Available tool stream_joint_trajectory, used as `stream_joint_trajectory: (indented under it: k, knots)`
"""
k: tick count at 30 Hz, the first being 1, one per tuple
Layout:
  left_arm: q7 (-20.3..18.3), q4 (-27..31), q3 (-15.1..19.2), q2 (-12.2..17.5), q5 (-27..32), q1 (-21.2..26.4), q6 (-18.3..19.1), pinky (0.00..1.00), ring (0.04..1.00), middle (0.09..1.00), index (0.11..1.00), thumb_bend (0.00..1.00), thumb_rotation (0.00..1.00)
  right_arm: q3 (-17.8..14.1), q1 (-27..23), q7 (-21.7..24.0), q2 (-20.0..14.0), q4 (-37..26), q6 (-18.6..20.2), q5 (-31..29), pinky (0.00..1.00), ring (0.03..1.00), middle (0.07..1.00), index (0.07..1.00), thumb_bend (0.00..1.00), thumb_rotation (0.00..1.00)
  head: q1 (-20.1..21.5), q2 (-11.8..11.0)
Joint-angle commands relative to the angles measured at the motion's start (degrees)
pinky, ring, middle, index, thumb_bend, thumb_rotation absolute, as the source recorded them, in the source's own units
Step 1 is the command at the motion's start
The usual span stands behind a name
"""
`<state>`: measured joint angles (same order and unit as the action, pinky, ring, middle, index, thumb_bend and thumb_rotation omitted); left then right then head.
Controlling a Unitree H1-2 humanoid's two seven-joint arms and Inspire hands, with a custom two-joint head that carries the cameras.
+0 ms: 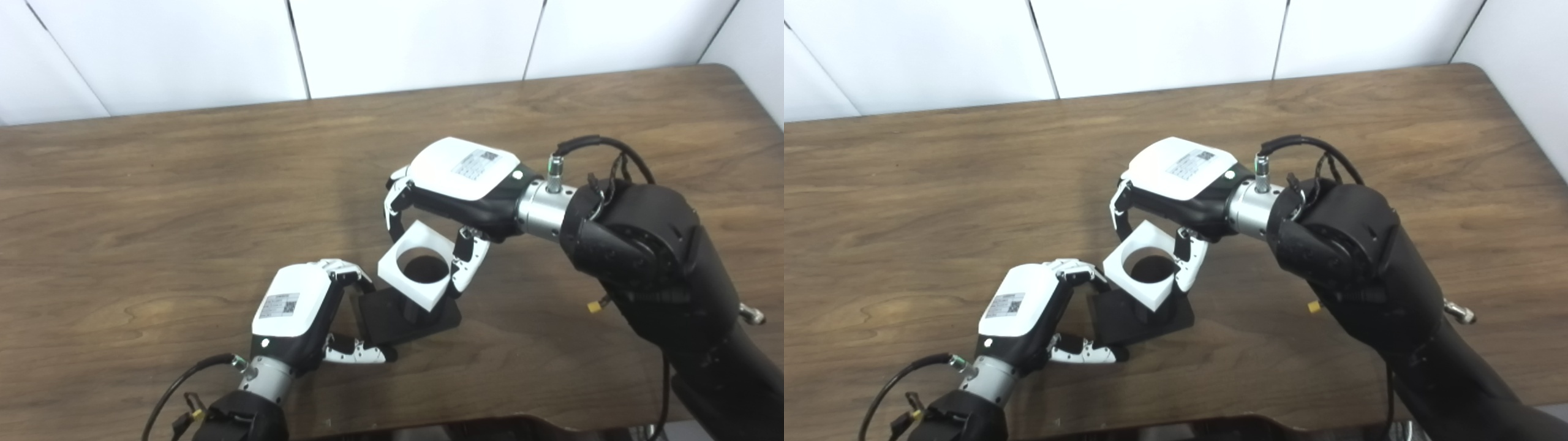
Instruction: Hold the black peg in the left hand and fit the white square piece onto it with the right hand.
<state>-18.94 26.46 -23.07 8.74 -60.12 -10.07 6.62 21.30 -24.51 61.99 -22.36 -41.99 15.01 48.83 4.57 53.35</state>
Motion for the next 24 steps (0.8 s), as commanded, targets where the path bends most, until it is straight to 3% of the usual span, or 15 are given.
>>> stream_joint_trajectory:
  k: [1, 14, 24]
  knots:
    - [-1.33, 1.04, -0.35, -0.20, 0.30, 0.09, 0.03, 0.77, 0.800, 0.738, 0.486, 0.52, 0.05, -0.41, -1.91, 1.47, -1.17, -1.45, -0.72, -0.07, 0.81, 0.861, 0.746, 0.484, 0.52, 0.13, 0.14, 0.20]
    - [-1.39, 0.81, 0.36, 0.11, 0.99, 0.13, -0.35, 0.77, 0.803, 0.737, 0.485, 0.52, 0.05, -1.26, -3.69, 6.62, -1.23, -4.02, 0.77, -0.43, 0.81, 0.861, 0.743, 0.483, 0.52, 0.13, 0.45, 0.35]
    - [-1.84, 1.03, 0.50, 0.01, 0.97, 0.19, -0.46, 0.78, 0.801, 0.736, 0.485, 0.52, 0.05, -0.69, -2.13, 5.28, -0.14, -3.91, 0.29, 0.48, 0.80, 0.863, 0.743, 0.483, 0.52, 0.13, 0.47, 0.52]
